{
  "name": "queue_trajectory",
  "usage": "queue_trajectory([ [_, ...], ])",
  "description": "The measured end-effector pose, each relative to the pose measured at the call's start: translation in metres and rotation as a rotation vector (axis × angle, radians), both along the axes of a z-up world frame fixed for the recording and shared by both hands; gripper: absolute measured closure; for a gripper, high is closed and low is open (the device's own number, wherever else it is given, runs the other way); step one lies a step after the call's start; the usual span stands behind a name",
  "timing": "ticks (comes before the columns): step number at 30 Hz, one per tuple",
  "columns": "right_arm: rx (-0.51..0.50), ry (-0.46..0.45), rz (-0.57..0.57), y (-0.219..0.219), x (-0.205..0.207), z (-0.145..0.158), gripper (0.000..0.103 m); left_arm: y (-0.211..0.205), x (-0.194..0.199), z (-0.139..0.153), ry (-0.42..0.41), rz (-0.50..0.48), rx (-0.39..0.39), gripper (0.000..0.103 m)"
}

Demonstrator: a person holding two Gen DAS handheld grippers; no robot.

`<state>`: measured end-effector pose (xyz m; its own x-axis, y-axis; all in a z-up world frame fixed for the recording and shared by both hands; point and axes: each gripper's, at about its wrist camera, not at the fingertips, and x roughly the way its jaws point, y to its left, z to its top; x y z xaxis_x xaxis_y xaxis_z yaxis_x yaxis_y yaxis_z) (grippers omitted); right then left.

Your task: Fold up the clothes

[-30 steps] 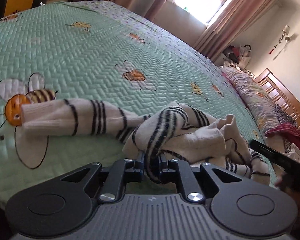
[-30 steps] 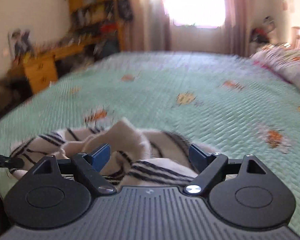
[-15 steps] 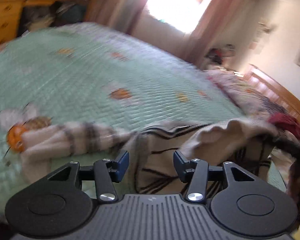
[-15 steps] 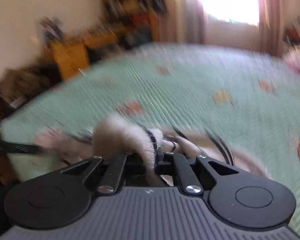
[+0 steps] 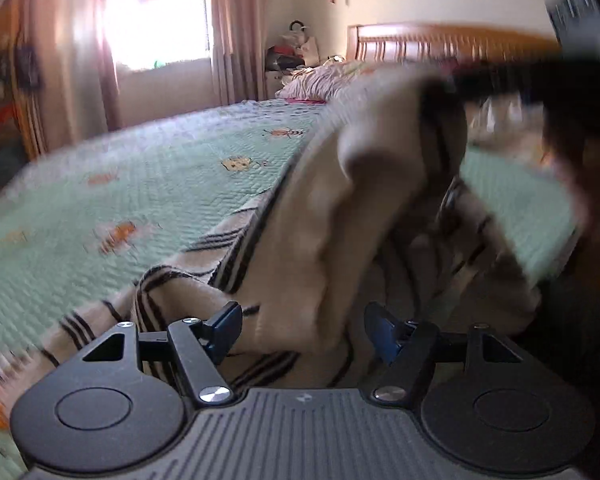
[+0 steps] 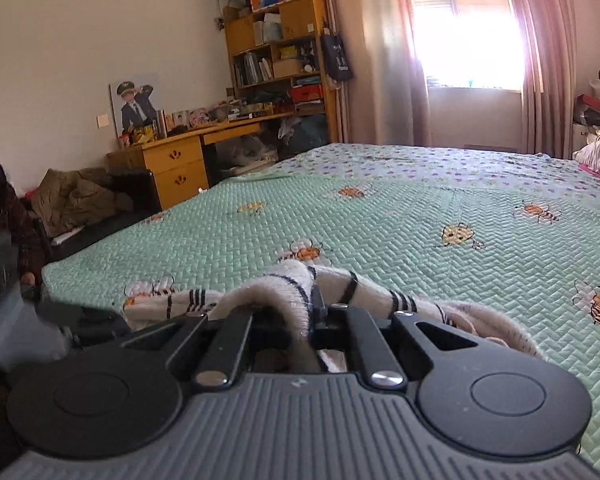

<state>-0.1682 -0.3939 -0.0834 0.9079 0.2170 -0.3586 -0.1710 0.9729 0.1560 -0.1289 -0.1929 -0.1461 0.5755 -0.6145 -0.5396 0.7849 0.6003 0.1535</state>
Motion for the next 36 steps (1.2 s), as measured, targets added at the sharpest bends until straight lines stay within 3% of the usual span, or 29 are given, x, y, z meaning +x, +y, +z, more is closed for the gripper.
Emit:
queue_trajectory([
  [4, 0.028, -0.003, -0.003, -0.004, -0.003, 0.004, 0.094, -0.017, -0.002, -0.016, -0.177, -0.015, 0.110, 0.027],
  [6, 0.064, 0.010, -0.014, -0.014, -0.005, 0.004, 0.094, -0.025, 0.002, -0.020, -0.206, -0.029, 0.129, 0.027],
  [9, 0.093, 0.024, -0.030, -0.020, -0.004, 0.002, 0.094, -0.029, 0.016, -0.013, -0.180, -0.006, 0.073, 0.030],
  [11, 0.080, 0.026, -0.036, -0.021, -0.003, 0.000, 0.093, -0.026, 0.032, -0.004, -0.107, 0.017, 0.006, 0.056],
  [14, 0.053, 0.039, -0.053, -0.023, -0.003, -0.004, 0.091, -0.014, 0.053, 0.007, 0.027, 0.026, -0.106, 0.082],
  [15, 0.046, 0.050, -0.064, -0.026, -0.002, -0.006, 0.090, -0.011, 0.055, 0.008, 0.046, 0.019, -0.123, 0.084],
  [25, 0.058, 0.160, -0.071, -0.027, 0.009, -0.039, 0.087, 0.010, 0.041, -0.005, 0.080, -0.015, -0.083, 0.081],
  [27, 0.039, 0.209, -0.073, -0.026, 0.012, -0.050, 0.076, 0.012, 0.041, -0.004, 0.078, -0.012, -0.085, 0.082],
  [29, 0.035, 0.234, -0.079, -0.022, 0.013, -0.059, 0.073, 0.014, 0.039, 0.004, 0.055, 0.004, -0.104, 0.084],
  [32, 0.064, 0.227, -0.074, -0.020, 0.015, -0.060, 0.076, 0.014, 0.040, 0.020, 0.008, 0.067, -0.137, 0.086],
  [34, 0.114, 0.179, -0.073, -0.022, 0.015, -0.045, 0.087, 0.012, 0.042, 0.037, -0.030, 0.091, -0.160, 0.086],
  [36, 0.164, 0.132, -0.072, -0.024, 0.016, -0.031, 0.091, 0.009, 0.044, 0.062, -0.085, 0.096, -0.189, 0.086],
])
